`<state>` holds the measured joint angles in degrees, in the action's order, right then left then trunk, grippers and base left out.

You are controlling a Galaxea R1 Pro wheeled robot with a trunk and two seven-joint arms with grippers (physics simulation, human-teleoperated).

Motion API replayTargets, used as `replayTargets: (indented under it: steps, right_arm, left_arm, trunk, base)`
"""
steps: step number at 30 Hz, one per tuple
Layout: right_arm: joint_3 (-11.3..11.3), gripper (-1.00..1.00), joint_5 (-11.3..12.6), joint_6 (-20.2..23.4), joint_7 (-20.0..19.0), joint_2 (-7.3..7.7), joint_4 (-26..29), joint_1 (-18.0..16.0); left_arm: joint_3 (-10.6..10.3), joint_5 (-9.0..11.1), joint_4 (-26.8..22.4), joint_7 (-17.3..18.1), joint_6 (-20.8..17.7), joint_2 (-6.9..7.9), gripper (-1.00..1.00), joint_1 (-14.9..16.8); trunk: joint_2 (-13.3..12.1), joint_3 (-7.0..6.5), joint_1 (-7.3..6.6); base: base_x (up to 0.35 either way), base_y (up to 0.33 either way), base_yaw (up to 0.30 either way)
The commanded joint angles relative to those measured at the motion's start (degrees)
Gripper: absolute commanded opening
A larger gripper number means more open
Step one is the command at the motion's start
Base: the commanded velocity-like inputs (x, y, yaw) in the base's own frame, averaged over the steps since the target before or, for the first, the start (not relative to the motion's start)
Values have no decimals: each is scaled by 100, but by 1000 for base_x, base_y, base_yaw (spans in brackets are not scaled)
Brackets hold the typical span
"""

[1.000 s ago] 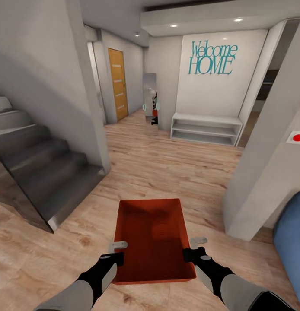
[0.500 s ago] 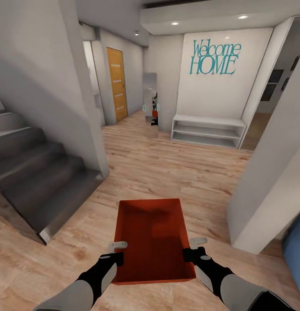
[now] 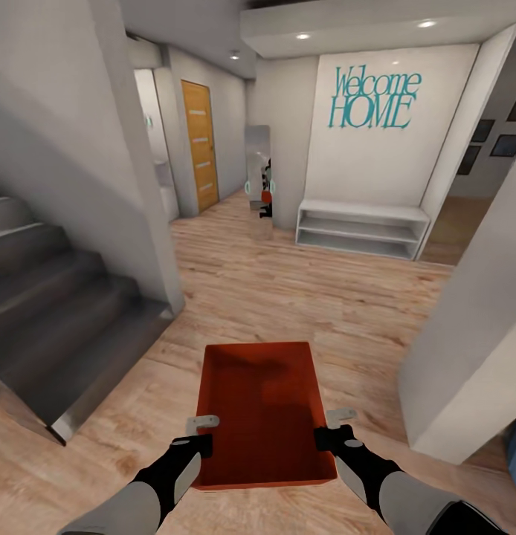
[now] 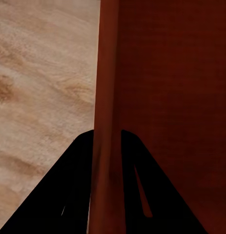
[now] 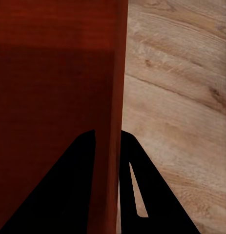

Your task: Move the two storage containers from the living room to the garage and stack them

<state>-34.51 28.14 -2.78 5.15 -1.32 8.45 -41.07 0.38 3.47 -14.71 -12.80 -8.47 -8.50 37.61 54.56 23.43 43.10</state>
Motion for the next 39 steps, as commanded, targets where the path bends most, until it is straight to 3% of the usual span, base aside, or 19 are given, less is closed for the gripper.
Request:
replayTargets:
  steps: [1, 39]
  right_arm:
    - [41, -100, 87, -29, 39, 35, -35, -6]
    - [41, -100, 87, -29, 39, 35, -29, -6]
  left_arm:
    - [-47, -127, -32, -65, -41, 94, -100, 0]
    - [-47, -127, -32, -65, -41, 94, -100, 0]
  trunk:
    - [4, 6, 4]
    - [4, 6, 4]
  base:
    - [323, 0, 0]
    - [323, 0, 0]
